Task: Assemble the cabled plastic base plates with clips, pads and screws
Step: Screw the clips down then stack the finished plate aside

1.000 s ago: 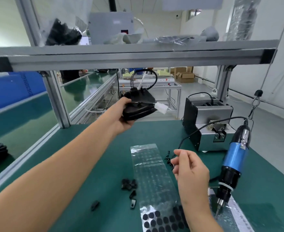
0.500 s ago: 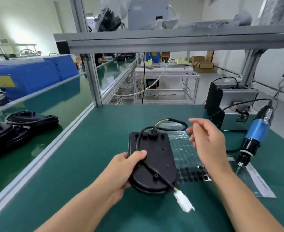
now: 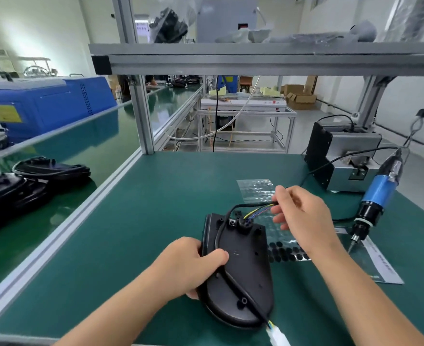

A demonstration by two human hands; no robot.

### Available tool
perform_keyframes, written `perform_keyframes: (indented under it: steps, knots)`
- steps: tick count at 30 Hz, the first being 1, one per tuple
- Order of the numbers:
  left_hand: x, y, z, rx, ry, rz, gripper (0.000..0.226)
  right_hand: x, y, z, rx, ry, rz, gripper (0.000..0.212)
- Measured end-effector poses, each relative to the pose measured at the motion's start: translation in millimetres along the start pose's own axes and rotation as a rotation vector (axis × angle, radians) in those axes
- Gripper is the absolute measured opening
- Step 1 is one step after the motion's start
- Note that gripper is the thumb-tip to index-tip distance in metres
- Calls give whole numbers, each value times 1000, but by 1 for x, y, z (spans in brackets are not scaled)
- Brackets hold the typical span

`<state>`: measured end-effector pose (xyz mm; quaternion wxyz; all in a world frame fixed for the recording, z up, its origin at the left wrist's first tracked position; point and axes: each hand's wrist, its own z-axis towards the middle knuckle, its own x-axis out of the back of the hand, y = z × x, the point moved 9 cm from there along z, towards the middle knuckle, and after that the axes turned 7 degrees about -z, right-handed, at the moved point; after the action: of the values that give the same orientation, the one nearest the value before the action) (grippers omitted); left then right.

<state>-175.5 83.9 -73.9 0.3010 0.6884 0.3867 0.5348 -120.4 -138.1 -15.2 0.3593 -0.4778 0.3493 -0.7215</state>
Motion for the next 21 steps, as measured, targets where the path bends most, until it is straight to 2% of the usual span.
perform_keyframes:
  steps: [3,8,10,13,15,19,21]
  knots:
    - [15,13,2,-108,101,479,53,-2,-8,0,35,21,-23,21]
    - [26,37,5,-215,269,683,43,-7,-14,2,59,36,-62,18]
    - [23,40,11,-215,234,652,34,-9,-14,3,58,28,-66,18]
    - [16,34,22,-138,103,444,26,-11,-14,5,57,23,-53,18]
    - [15,31,24,-77,53,203,24,-13,-15,5,66,17,-43,18]
    - [-1,27,20,96,-153,-663,27,-17,-19,6,71,15,12,14]
    - [-2,38,18,135,-223,-1047,27,-20,-18,9,59,2,8,20]
